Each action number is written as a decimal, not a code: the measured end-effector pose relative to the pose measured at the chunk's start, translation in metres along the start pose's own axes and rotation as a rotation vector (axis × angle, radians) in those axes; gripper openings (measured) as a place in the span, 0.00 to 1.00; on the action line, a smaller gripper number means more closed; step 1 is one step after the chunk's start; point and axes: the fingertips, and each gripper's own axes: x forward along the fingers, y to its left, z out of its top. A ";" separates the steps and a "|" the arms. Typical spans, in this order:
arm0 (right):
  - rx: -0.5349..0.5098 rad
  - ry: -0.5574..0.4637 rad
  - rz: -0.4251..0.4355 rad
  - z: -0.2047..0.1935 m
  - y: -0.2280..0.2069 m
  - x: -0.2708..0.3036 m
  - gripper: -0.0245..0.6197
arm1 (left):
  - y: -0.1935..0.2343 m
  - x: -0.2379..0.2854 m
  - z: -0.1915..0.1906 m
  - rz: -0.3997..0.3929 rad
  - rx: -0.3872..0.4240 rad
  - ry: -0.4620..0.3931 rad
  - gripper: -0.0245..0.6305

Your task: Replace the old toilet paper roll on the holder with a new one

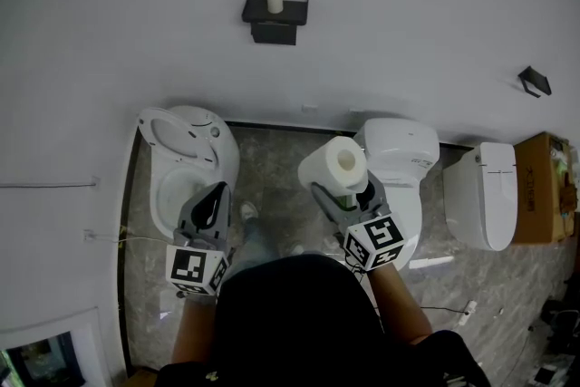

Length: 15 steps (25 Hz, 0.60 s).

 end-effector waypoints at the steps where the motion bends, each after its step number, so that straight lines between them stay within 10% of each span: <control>1: 0.000 0.004 0.000 0.000 -0.002 0.006 0.59 | 0.004 0.006 -0.001 -0.003 -0.002 0.002 0.06; 15: -0.023 0.030 -0.059 0.038 -0.015 0.152 0.59 | 0.135 0.103 0.009 -0.073 -0.008 -0.004 0.06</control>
